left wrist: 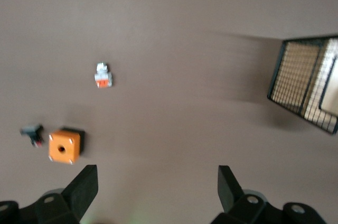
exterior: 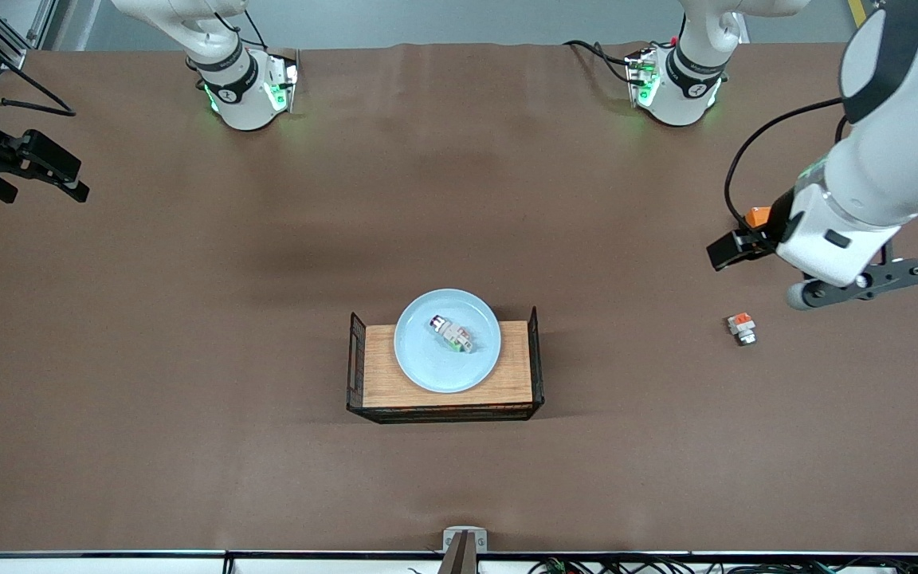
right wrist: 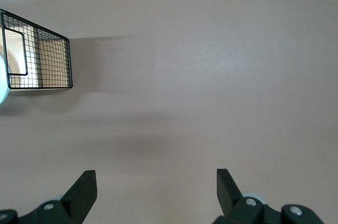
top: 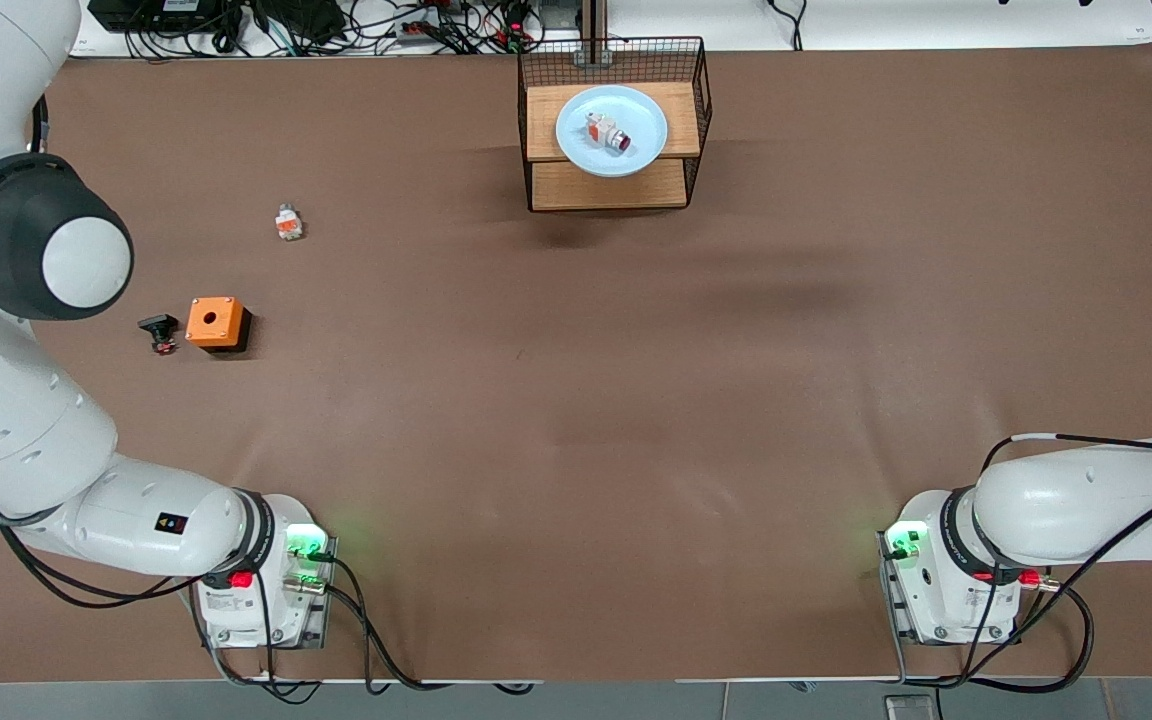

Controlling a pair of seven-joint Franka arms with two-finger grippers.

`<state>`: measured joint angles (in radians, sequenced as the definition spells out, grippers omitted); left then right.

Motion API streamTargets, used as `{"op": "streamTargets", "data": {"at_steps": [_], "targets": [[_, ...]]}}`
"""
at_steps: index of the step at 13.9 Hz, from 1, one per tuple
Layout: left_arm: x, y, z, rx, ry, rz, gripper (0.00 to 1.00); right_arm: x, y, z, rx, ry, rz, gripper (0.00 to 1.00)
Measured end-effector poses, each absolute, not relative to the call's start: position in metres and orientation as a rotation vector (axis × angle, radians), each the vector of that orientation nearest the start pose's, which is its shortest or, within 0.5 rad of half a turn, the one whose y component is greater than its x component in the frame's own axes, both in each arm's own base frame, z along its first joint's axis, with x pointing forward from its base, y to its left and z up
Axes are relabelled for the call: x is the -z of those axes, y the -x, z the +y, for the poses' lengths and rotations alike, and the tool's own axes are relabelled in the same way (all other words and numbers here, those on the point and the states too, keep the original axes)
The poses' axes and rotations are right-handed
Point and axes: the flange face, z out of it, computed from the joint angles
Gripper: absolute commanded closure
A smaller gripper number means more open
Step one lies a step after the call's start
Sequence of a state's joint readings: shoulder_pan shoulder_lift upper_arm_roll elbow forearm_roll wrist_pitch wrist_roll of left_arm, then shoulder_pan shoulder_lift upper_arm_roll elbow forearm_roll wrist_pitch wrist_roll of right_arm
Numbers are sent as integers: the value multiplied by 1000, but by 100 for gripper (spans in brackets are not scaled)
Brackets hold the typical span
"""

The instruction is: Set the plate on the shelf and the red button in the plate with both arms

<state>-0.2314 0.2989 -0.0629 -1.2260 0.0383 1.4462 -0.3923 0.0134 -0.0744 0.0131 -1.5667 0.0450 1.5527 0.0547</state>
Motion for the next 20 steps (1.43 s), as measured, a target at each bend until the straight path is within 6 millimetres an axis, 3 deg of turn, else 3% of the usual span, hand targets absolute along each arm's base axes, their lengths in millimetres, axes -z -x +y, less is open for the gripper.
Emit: {"op": "streamTargets", "data": {"at_steps": [2, 4, 7, 9, 11, 17, 20], "targets": [[-601, -610, -170, -69, 3102, -14, 0, -665, -529, 19, 88, 3094, 39, 0], [-603, -619, -148, -30, 3117, 73, 0, -665, -529, 19, 87, 3094, 39, 0], [-603, -630, -104, -13, 3156, 95, 0, -665, -529, 19, 89, 3094, 39, 0], [-601, -628, -98, 17, 3166, 88, 0, -666, -529, 19, 97, 3094, 40, 0], [-597, -616, -100, 69, 3166, 94, 0, -666, -530, 19, 102, 3094, 40, 0], [-582, -545, -93, 206, 3156, 73, 0, -667, -538, 18, 177, 3091, 45, 1], [-577, -539, -87, 212, 3157, 25, 0, -670, -542, 13, 229, 3089, 57, 0]]}}
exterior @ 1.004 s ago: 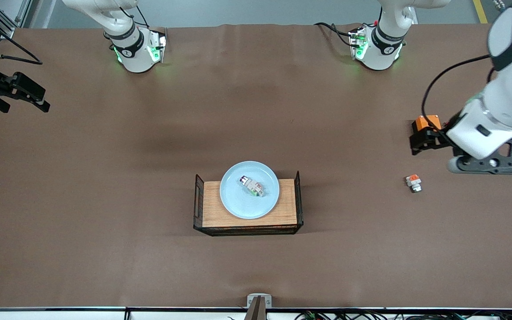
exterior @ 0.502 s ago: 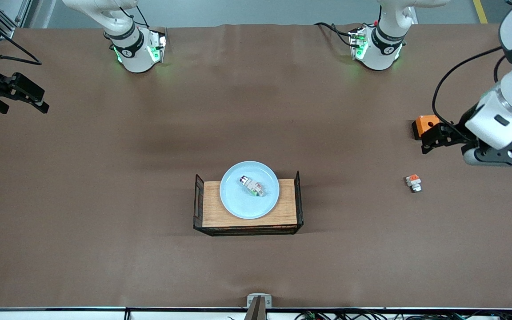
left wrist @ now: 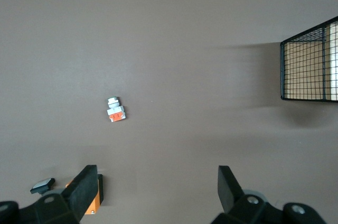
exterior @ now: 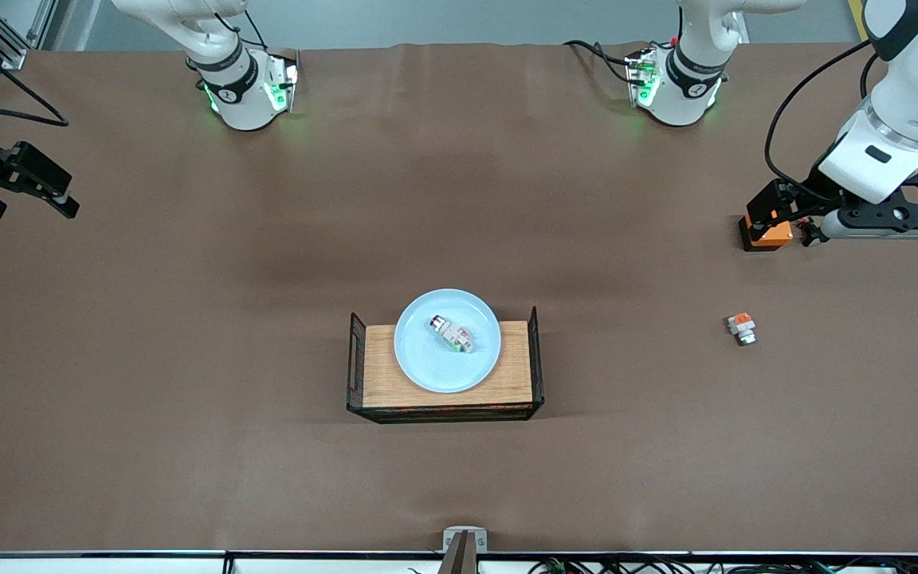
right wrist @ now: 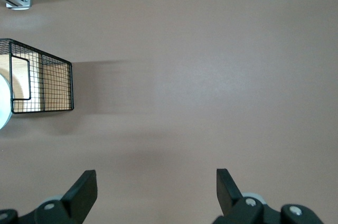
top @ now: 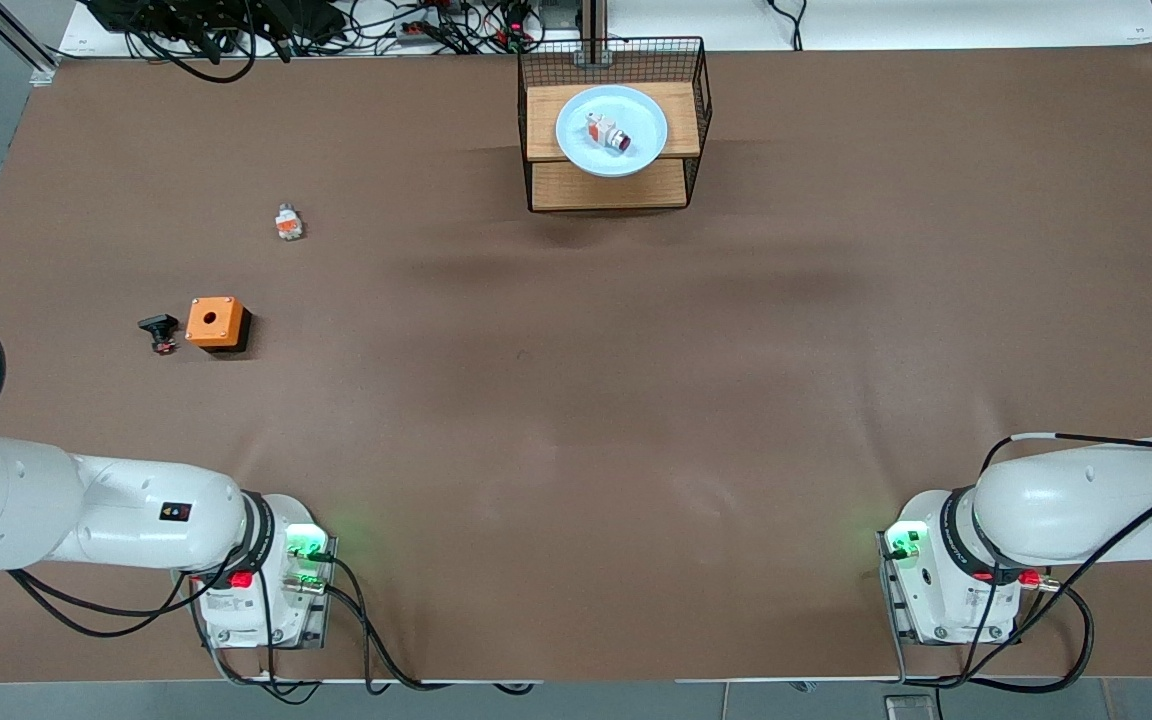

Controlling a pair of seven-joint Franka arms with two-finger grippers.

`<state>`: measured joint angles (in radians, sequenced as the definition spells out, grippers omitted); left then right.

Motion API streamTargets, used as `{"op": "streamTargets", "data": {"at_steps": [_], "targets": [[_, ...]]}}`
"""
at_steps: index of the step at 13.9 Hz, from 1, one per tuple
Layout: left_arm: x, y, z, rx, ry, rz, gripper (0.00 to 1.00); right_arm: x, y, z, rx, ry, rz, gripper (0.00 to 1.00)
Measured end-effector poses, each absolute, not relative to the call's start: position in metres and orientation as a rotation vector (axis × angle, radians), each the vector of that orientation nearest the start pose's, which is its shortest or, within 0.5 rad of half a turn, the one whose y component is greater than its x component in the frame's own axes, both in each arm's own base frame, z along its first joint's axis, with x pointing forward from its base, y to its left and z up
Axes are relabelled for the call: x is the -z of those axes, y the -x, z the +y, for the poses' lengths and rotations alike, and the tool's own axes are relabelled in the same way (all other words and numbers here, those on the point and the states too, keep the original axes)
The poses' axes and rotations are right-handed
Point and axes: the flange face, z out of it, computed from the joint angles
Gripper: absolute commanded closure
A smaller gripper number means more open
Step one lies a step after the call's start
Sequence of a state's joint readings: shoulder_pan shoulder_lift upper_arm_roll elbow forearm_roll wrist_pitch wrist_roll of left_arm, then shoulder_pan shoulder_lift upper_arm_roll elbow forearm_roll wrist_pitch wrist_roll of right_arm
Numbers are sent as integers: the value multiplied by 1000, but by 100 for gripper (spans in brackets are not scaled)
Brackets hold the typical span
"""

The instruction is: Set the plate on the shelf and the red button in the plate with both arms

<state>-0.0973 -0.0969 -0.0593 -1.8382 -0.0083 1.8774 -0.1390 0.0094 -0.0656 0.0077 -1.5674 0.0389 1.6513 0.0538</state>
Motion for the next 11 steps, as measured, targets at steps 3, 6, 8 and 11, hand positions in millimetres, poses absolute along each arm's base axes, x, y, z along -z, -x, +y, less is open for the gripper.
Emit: {"op": "streamTargets", "data": {"at_steps": [3, 6, 8, 11], "targets": [[-576, -551, -78, 212, 3158, -4, 0, -672, -545, 1, 268, 3086, 88, 0], [-571, -557, -77, 190, 3158, -9, 0, -673, -545, 1, 278, 3085, 88, 0], [-568, -557, -77, 171, 3158, -10, 0, -673, -545, 1, 280, 3085, 88, 0], [-567, -557, -76, 164, 3158, -11, 0, -673, -547, 1, 294, 3084, 88, 0]]}}
